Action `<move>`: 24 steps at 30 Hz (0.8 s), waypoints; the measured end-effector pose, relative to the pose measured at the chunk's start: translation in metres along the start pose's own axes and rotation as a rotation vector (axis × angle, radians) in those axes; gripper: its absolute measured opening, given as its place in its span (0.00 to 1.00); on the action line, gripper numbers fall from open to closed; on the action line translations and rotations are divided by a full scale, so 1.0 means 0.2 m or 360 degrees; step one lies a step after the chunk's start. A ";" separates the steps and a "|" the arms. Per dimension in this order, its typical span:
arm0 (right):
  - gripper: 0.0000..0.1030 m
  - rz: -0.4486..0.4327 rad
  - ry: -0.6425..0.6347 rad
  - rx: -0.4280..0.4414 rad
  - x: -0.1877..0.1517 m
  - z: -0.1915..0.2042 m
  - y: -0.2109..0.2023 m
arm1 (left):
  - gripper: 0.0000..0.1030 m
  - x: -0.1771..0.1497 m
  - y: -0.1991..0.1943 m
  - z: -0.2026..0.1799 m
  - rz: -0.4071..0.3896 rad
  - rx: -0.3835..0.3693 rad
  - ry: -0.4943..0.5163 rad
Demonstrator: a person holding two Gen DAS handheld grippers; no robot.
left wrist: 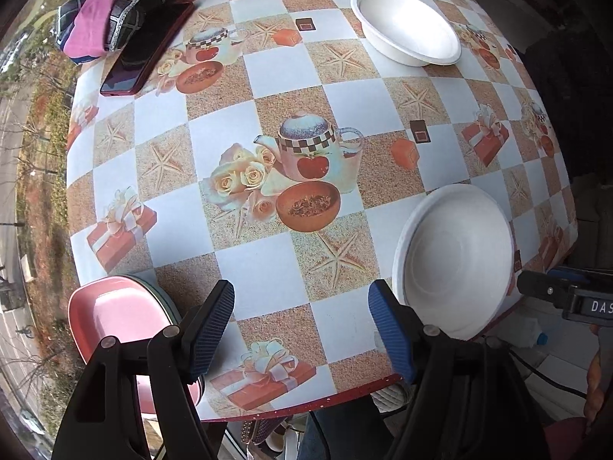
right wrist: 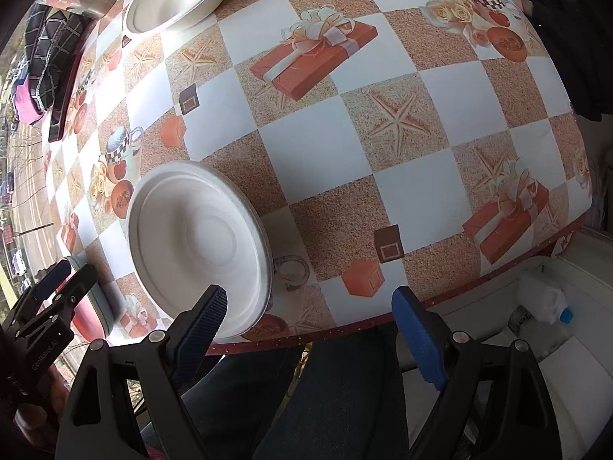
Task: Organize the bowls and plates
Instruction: 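Lower the white plate onto the stack and open both tools, then move both open tools to the next white paper plate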
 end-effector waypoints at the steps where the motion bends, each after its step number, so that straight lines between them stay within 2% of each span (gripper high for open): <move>1: 0.86 0.0006 -0.0007 -0.0004 0.01 0.00 0.00 | 0.74 0.01 -0.01 0.00 -0.0007 0.0003 -0.0008; 7: 0.86 -0.0074 -0.0014 -0.0008 0.06 -0.02 -0.09 | 0.74 0.02 -0.08 -0.01 -0.0072 0.0037 -0.0012; 12: 0.86 -0.0083 0.0003 -0.0036 0.13 -0.03 -0.16 | 0.74 0.04 -0.14 0.01 -0.0133 0.0054 -0.0032; 24: 0.86 -0.0074 -0.0119 -0.0100 0.25 0.13 -0.20 | 0.75 0.02 -0.22 0.07 -0.0188 0.0067 -0.0129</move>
Point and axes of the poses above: each gripper's, at about its wrist camera, not at the fingertips, and y roughly the way its jaws point, z to its left, x to its top, the point moved 1 cm from there along y, roughly the way its jaws point, and after that the axes turned 11 degrees about z, right-handed, at the moved point
